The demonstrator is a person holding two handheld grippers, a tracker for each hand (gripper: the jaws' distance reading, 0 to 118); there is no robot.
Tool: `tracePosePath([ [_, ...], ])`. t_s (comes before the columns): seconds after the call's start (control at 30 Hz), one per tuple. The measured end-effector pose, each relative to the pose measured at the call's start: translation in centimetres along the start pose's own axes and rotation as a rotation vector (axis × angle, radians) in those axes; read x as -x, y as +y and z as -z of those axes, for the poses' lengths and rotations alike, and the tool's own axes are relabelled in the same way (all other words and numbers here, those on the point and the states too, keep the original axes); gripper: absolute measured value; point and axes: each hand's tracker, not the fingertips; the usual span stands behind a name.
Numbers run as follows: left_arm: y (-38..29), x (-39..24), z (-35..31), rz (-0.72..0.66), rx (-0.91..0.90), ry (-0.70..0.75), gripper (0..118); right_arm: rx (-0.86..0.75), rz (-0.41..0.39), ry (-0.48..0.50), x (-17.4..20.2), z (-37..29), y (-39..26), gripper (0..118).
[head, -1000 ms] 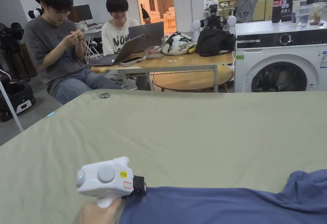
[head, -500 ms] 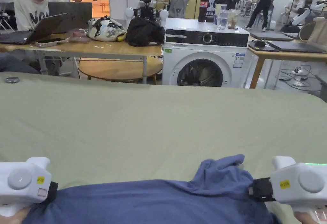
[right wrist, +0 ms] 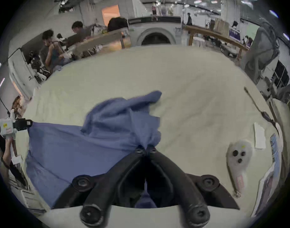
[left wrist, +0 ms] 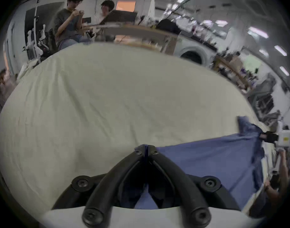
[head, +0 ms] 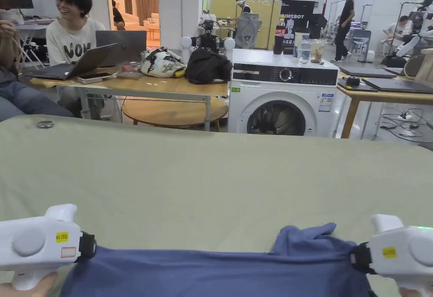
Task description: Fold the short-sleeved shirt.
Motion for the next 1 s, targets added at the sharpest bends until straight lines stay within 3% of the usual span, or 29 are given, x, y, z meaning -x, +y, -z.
tracePosePath([
  [0.1,-2.2,-0.5,-5.8,0.122,-0.023,-0.010,0,-0.058,-0.032,0.027,0.4,-5.4,-2.4,0],
  [0.3,-10.4,1.1,-14.3,0.115,-0.053,-0.059,0,-0.093,-0.032,-0.011,0.5,-13.5,-11.5,0],
  [0.53,-16.1,2.2,-12.1,0.143,0.048,-0.034,0,-0.019,-0.049,-0.023,1.7,-13.1,-19.1,0],
  [0.57,-16.3,2.3,-11.8,0.133,0.053,-0.035,7,-0.013,-0.048,-0.014,1.7,-12.8,-19.4,0],
  [0.6,-16.4,2.5,-11.5,0.135,0.053,-0.039,29,-0.009,-0.051,-0.017,1.9,-12.8,-19.9,6],
  [0.63,-16.5,2.4,-11.5,0.130,0.054,-0.051,42,-0.011,-0.062,-0.025,2.0,-13.0,-20.3,22],
  [0.7,-16.3,1.8,-11.7,0.163,0.024,-0.040,49,-0.032,-0.083,-0.052,1.9,-13.4,-20.7,65],
  [0.83,-14.5,-1.1,-13.0,0.229,-0.089,-0.064,49,-0.183,-0.092,0.013,2.7,-15.0,-18.9,67],
  [1.0,-11.5,-7.1,-14.1,0.286,-0.275,-0.099,49,-0.362,-0.124,0.047,7.7,-15.9,-15.1,67],
])
